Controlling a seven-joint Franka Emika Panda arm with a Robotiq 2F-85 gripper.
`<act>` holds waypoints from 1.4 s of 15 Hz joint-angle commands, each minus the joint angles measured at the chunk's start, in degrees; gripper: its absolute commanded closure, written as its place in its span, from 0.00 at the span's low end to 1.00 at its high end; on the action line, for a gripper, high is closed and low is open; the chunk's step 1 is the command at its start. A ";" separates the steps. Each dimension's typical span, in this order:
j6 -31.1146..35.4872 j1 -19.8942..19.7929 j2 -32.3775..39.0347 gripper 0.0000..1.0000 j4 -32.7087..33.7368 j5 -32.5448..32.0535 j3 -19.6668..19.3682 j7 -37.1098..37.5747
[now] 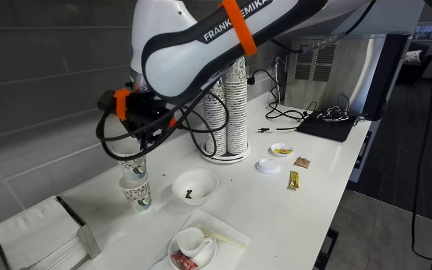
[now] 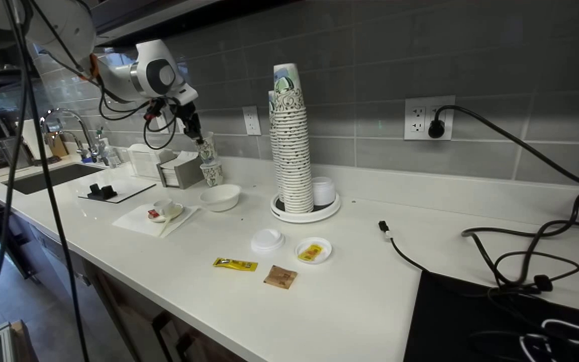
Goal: Unstack the left cups
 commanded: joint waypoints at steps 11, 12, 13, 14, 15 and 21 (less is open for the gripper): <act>-0.41 -3.48 -28.77 0.99 -34.72 -8.09 1.45 19.67; -0.71 -4.46 -30.68 0.99 -37.25 -8.08 2.13 21.20; -0.50 -5.60 -32.65 0.99 -40.05 -7.86 2.77 22.72; -0.21 -6.79 -34.42 0.99 -42.56 -7.18 3.46 23.86; 0.13 -8.13 -36.12 0.99 -45.22 -6.73 3.96 25.29; 0.82 -14.30 -37.38 0.97 -49.35 -5.60 7.12 23.75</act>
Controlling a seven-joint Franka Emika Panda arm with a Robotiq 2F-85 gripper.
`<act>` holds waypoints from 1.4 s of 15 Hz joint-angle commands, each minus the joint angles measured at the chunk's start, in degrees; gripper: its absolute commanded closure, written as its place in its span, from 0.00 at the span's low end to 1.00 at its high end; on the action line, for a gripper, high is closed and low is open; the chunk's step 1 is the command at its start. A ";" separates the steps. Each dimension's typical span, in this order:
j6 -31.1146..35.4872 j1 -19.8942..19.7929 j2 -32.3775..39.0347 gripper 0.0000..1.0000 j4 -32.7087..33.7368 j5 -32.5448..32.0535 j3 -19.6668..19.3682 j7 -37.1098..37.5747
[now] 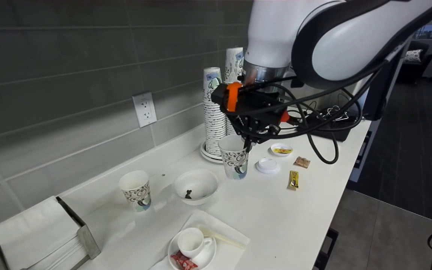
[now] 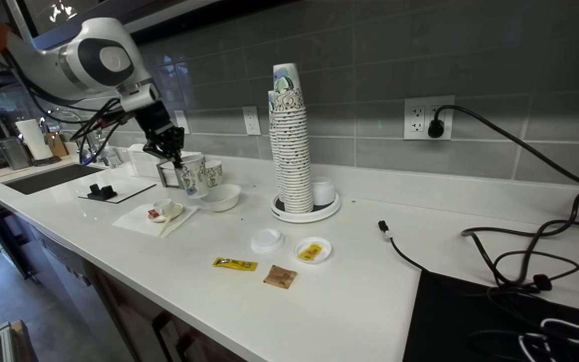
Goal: Unstack the left cups
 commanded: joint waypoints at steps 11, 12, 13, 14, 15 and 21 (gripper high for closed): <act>6.32 -6.36 1.82 0.99 -1.12 1.90 1.88 -3.29; 7.65 -7.10 2.55 0.99 -1.11 2.45 1.61 -3.82; 9.07 -7.97 3.74 0.99 -0.99 2.67 1.25 -3.92; 10.59 -8.64 4.88 0.99 -1.01 3.39 0.89 -4.59; 12.23 -9.23 6.05 0.99 -1.11 3.64 0.52 -4.86; 17.57 -10.31 12.21 0.99 -1.53 13.14 -0.49 -17.19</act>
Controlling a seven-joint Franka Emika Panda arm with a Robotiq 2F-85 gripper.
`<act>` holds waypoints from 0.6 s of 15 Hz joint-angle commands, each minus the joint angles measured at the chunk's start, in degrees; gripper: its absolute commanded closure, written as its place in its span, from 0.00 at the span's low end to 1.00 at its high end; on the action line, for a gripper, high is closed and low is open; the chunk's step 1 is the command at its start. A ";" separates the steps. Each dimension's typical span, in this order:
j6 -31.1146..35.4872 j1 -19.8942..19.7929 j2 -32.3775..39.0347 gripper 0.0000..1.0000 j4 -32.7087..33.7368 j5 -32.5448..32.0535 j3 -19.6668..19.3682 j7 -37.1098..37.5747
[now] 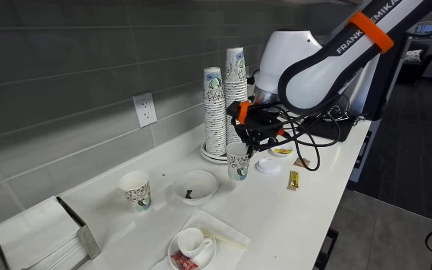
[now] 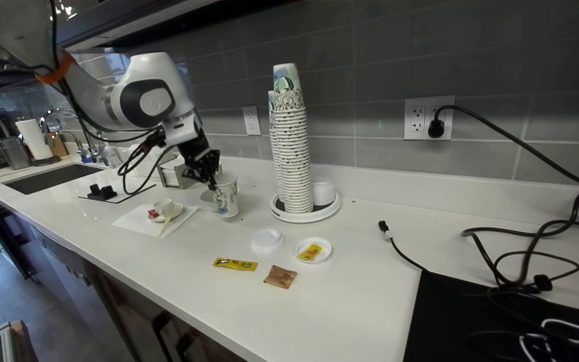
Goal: Unstack the left cups
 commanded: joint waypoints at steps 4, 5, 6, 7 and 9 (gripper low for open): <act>3.13 -0.33 4.71 0.99 0.26 6.31 -1.49 -8.33; 3.59 -0.24 5.02 0.99 0.24 6.29 -1.80 -8.66; 4.12 -0.05 5.24 0.84 0.28 6.22 -2.16 -8.45; 4.95 0.30 5.11 0.70 0.17 5.00 -2.86 -7.82; 5.32 0.15 3.57 0.56 -0.36 5.82 -2.82 -9.10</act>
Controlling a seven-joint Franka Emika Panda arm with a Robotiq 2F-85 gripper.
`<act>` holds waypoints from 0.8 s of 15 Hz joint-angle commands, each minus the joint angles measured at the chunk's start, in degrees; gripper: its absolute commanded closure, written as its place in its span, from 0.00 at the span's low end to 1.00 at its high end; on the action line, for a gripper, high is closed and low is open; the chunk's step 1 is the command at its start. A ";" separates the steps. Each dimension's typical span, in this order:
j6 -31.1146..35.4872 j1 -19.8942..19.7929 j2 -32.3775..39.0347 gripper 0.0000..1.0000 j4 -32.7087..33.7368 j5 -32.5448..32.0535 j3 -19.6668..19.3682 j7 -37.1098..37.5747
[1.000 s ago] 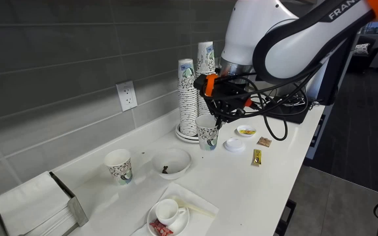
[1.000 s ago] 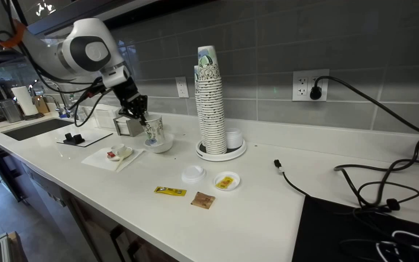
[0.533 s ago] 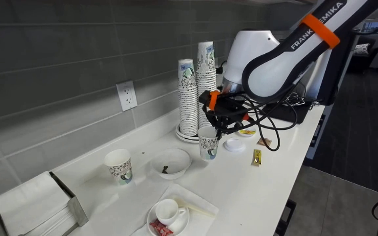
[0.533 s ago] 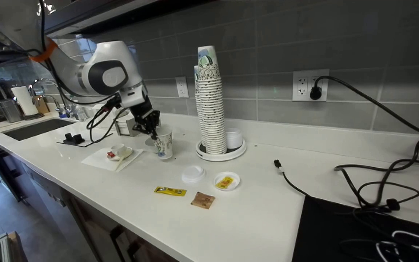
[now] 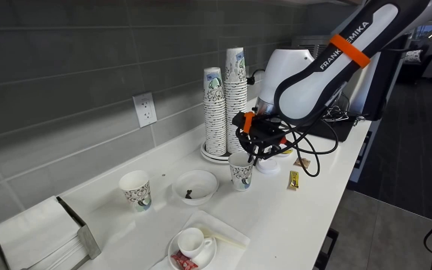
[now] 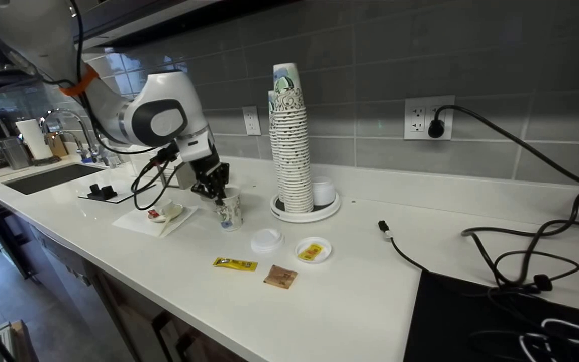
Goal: Unstack the left cups
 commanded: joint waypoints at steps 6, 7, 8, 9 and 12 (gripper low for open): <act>-0.58 0.38 -10.44 0.16 -2.70 3.73 2.33 -13.55; -3.09 0.75 -12.05 0.09 -2.57 0.78 2.03 -15.01; -4.73 0.89 -13.39 0.02 -2.37 1.60 2.70 -18.21; -8.02 1.20 -14.97 0.00 -2.14 1.71 3.25 -20.52; -14.66 1.94 -18.03 0.00 -1.28 2.49 4.68 -28.68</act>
